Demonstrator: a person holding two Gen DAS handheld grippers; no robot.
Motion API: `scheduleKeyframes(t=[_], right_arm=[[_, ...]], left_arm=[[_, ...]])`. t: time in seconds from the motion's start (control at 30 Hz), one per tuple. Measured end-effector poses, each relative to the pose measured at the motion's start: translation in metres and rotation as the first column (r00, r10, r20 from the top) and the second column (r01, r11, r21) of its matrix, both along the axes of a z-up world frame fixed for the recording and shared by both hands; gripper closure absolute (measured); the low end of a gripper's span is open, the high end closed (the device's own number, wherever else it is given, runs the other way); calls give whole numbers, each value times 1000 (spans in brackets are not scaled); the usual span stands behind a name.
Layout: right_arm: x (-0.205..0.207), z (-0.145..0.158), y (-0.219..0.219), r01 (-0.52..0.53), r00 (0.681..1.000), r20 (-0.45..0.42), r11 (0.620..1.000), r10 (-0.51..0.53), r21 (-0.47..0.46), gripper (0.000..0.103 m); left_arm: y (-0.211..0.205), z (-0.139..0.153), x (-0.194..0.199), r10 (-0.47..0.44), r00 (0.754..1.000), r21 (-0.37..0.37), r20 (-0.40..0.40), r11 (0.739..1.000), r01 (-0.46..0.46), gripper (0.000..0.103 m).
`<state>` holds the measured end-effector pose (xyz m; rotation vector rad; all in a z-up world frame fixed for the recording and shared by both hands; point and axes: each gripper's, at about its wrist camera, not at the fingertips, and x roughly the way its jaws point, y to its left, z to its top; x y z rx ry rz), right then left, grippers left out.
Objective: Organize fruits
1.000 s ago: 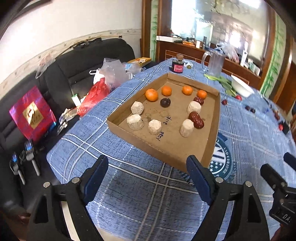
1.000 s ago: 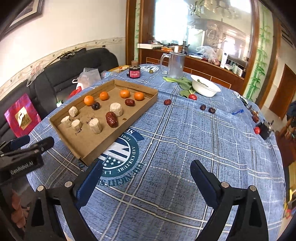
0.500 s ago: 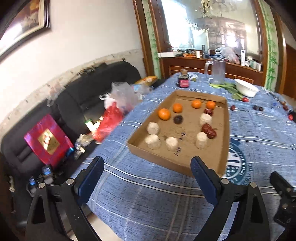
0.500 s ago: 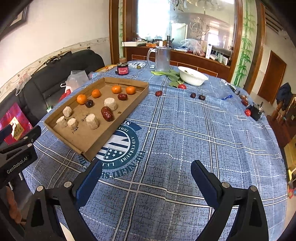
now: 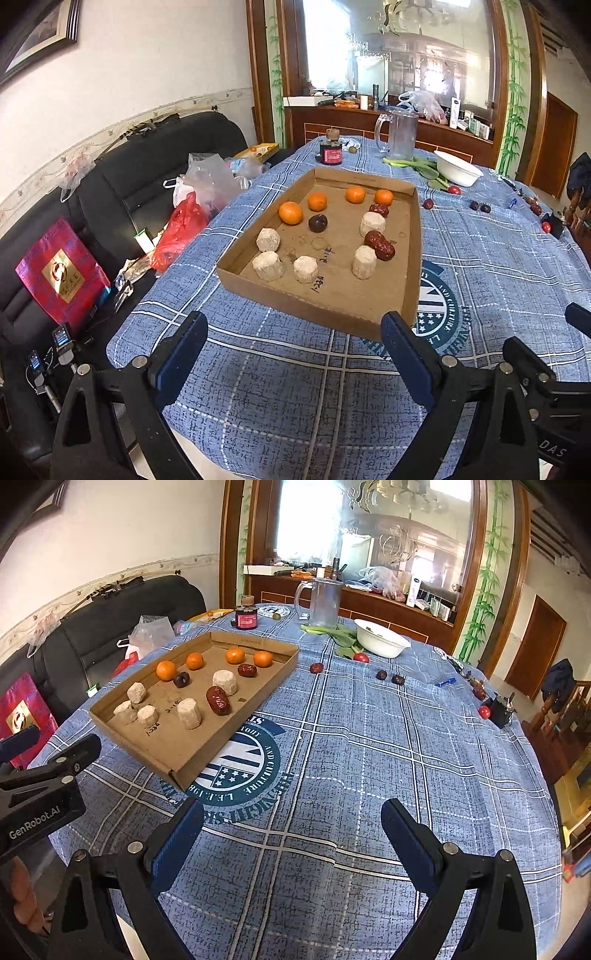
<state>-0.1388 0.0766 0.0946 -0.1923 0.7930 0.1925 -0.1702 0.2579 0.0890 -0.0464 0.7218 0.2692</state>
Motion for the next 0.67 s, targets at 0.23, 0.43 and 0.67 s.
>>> scheduleKeyframes(t=[0.23, 0.43, 0.67], right_arm=[[2, 2, -5, 22, 1000, -2, 1000, -22, 11, 4], [4, 0, -10, 39, 999, -17, 999, -38, 24, 4], [3, 1, -8, 34, 999, -18, 999, -33, 23, 4]], left_arm=[[10, 4, 0, 13, 1000, -44, -5, 999, -13, 9], [15, 6, -4, 34, 999, -58, 19, 998, -33, 9], [15, 10, -3, 18, 1000, -66, 21, 998, -17, 9]])
